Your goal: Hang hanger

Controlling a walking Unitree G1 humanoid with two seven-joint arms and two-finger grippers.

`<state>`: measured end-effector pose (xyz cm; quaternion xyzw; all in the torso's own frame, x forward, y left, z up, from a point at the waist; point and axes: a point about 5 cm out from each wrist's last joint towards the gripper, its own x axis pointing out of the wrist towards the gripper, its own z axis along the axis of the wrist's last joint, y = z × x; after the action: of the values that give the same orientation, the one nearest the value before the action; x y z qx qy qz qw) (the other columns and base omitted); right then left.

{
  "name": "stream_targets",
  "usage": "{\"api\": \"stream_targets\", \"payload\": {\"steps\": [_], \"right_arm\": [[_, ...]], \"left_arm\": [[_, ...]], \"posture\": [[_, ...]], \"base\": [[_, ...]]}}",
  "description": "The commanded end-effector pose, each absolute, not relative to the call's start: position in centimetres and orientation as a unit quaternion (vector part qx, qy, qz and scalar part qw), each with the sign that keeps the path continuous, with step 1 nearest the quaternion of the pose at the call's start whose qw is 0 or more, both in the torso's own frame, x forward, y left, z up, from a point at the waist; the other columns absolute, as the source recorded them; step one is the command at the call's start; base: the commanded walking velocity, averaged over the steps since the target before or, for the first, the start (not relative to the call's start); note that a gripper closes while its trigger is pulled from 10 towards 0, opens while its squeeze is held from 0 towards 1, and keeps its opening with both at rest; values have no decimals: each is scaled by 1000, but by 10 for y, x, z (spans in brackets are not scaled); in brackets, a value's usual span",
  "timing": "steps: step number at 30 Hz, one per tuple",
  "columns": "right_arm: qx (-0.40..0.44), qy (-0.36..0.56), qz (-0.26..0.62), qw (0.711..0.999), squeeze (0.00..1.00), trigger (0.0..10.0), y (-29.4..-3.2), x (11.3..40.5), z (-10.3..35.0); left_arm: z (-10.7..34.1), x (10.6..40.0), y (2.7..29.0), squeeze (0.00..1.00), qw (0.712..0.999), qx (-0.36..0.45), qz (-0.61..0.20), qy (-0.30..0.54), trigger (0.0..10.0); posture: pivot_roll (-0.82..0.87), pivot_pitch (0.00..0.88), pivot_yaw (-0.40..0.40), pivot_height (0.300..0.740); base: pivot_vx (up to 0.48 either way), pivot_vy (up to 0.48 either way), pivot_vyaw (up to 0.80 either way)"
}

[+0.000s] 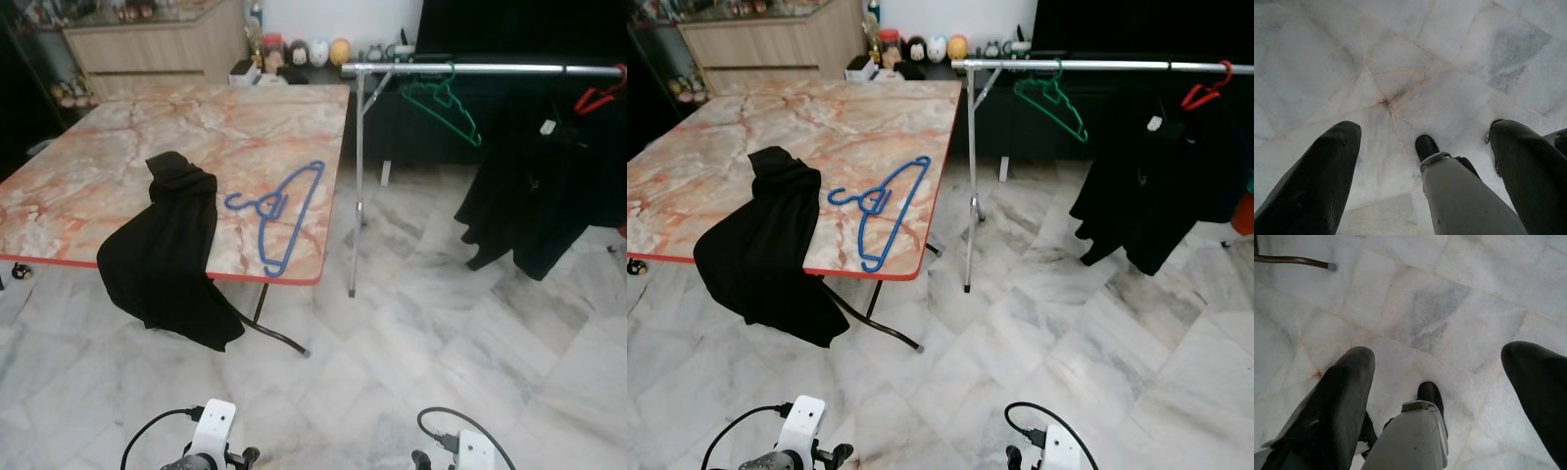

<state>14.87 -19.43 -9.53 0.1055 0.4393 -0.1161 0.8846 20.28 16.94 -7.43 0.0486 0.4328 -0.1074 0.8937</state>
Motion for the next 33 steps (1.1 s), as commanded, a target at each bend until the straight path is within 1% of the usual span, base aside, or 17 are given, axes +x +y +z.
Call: {"api": "stream_targets", "payload": {"steps": [1, 3, 8, 20, 29, 33], "right_arm": [[109, 437, -120, 885, 0, 10000, -194, 149, -95], [107, 439, -117, 884, 0, 10000, -194, 149, -95], [106, 436, -117, 886, 0, 10000, -194, 150, -95], [108, 435, -117, 886, 0, 10000, -192, 152, -94], [107, 429, -121, 889, 0, 10000, -195, 159, -91], [107, 427, -125, 889, 0, 10000, -196, 160, -91]], "left_arm": [[-77, 197, 173, 0, 889, 48, -101, 444, 10000], [-78, 197, 173, 0, 889, 48, -101, 444, 10000], [-78, 196, 172, 0, 889, 47, -101, 444, 10000], [-77, 197, 172, 0, 889, 47, -100, 444, 10000], [-69, 212, 174, 0, 900, 41, -88, 426, 10000], [-69, 213, 175, 0, 900, 39, -83, 425, 10000]], "posture": [[-37, 0, 50, 740], [-37, 0, 51, 740], [-37, 0, 49, 740], [-32, 0, 53, 740], [-10, 0, 35, 740], [-12, 0, 32, 740]], "base": [[0, -247, 0], [0, -247, 0], [0, 0, -728], [0, 0, 0], [0, 0, 0], [0, 0, 0]]}}
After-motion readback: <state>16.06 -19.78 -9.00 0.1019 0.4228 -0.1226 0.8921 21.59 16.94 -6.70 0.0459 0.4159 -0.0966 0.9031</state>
